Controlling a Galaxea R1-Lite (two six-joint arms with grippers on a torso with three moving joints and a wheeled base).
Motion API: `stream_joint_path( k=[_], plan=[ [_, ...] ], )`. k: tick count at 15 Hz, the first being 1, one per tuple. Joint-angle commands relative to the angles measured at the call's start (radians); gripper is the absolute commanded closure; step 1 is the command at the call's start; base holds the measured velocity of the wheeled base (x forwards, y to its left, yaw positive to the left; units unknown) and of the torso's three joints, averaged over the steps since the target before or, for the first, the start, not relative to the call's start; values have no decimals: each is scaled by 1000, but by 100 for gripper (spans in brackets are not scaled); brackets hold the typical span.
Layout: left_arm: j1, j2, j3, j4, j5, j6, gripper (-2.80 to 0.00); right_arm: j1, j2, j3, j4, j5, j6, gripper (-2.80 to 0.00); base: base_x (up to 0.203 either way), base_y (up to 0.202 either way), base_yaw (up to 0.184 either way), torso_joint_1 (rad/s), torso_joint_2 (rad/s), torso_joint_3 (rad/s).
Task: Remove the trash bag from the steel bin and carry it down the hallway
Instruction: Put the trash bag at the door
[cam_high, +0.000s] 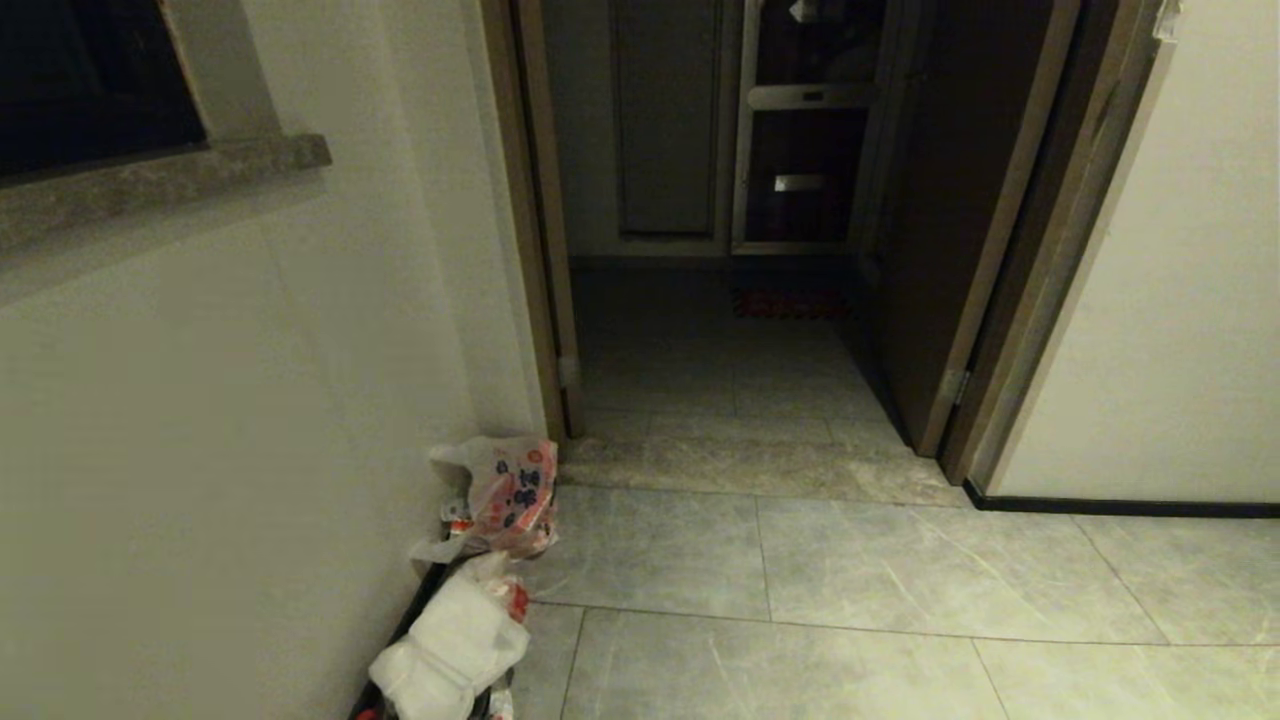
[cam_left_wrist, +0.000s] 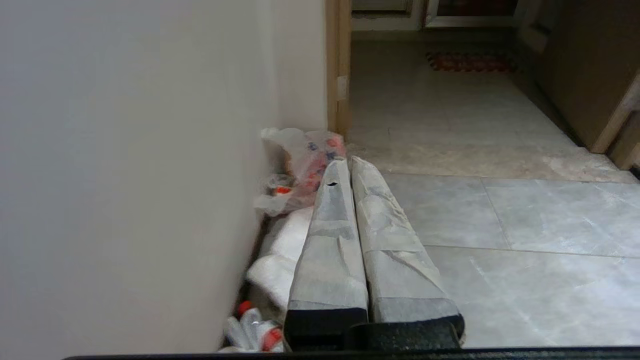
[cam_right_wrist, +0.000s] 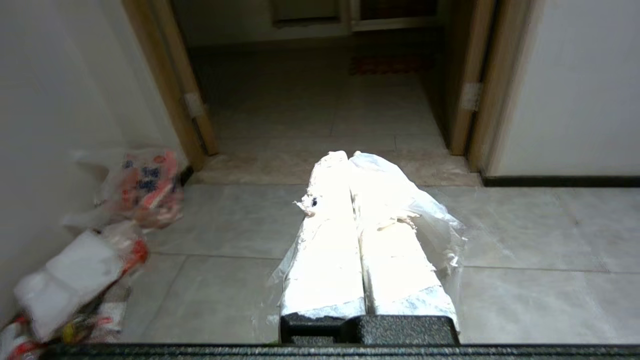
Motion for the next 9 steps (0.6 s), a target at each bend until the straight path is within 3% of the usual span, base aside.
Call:
stream_joint_path(
  k=[1,7,9],
  plan=[
    [0,0,2,0,1,0,0,0,0,0,0,0,0,0,-1,-194,3,1,0,7],
    [0,0,2,0,1,0,0,0,0,0,0,0,0,0,0,-188,1,2,1,3],
    [0,0,2,0,1,0,0,0,0,0,0,0,0,0,0,-102,-2,0,2,4]
  ],
)
